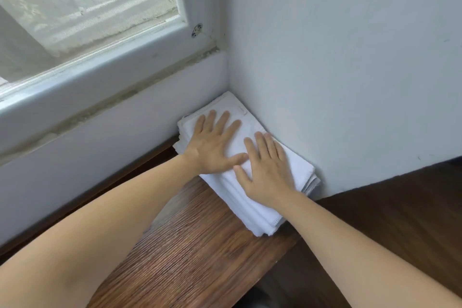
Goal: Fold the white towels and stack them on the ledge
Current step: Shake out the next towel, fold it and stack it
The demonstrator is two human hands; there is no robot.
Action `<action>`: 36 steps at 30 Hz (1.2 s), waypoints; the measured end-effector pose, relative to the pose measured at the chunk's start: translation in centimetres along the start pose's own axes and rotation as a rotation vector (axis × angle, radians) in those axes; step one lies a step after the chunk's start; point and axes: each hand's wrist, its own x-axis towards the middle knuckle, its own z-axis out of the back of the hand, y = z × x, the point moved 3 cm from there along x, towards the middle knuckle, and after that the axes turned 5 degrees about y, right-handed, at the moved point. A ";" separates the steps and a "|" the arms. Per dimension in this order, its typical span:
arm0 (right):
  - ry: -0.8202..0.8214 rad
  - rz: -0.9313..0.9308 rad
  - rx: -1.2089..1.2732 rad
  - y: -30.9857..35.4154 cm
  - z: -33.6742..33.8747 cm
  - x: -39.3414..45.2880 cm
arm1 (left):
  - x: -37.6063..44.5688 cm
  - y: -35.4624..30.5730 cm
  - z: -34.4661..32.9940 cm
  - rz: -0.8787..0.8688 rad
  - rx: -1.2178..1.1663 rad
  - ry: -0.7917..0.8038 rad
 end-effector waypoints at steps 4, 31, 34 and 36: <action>0.013 0.059 -0.093 -1.0 -0.9 -0.6 | 0.4 0.5 -0.3 0.007 -0.012 -0.018; 0.132 0.139 -0.035 -1.5 -0.1 -1.3 | 2.0 0.1 1.5 0.023 -0.008 0.020; 0.196 0.083 0.045 -0.4 1.3 -0.9 | 0.3 -0.1 2.6 0.007 0.006 -0.012; 0.184 0.091 0.140 1.0 3.1 -0.3 | -1.7 0.3 3.4 -0.012 0.053 -0.093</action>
